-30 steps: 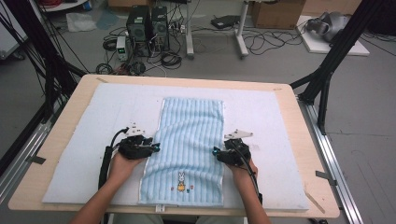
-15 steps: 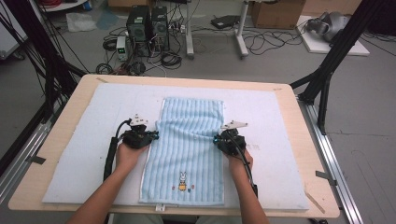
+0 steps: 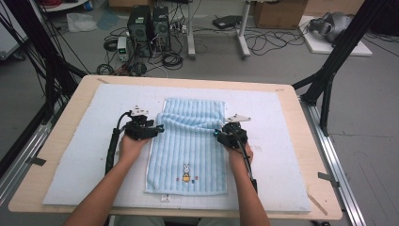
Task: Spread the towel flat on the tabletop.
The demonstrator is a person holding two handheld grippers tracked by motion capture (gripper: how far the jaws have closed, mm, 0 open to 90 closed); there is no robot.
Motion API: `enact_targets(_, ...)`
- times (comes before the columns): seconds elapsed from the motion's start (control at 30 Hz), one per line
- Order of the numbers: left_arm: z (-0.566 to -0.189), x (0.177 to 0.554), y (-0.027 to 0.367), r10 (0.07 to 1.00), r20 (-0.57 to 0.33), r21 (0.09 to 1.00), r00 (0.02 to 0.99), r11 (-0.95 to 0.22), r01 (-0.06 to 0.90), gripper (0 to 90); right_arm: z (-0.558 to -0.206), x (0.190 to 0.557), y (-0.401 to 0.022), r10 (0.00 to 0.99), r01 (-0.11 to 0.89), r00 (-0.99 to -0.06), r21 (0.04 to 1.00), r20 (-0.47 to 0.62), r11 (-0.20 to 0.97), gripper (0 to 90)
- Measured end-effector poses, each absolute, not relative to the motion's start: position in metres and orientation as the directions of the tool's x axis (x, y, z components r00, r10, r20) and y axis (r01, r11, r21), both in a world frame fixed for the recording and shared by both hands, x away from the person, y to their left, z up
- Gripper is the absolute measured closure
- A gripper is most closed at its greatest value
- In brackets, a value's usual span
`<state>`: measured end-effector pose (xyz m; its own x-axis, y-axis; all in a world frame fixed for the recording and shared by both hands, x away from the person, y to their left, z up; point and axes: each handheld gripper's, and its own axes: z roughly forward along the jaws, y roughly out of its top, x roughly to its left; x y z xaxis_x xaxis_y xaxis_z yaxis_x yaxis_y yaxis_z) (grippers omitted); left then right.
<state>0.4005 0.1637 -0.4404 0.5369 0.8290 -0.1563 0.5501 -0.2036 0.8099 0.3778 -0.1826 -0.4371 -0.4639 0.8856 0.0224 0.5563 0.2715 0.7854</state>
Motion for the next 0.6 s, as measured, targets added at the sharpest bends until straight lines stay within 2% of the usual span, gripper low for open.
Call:
enact_targets(0.3,-0.434,0.365,0.172,0.731,-0.167,0.883,0.661,-0.187,0.430,38.1,-0.423,0.344,-0.192,0.862,0.506,-0.506,0.818,0.024,0.275,32.4)
enact_targets(0.47,-0.435,0.347,0.181,0.674,-0.182,0.908,0.716,-0.165,0.386,37.5,-0.423,0.327,-0.197,0.831,0.488,-0.554,0.825,0.042,0.283,23.6)
enact_targets(0.6,-0.438,0.336,0.189,0.666,-0.198,0.908,0.719,-0.151,0.390,37.9,-0.429,0.315,-0.202,0.820,0.493,-0.570,0.820,0.051,0.291,18.6)
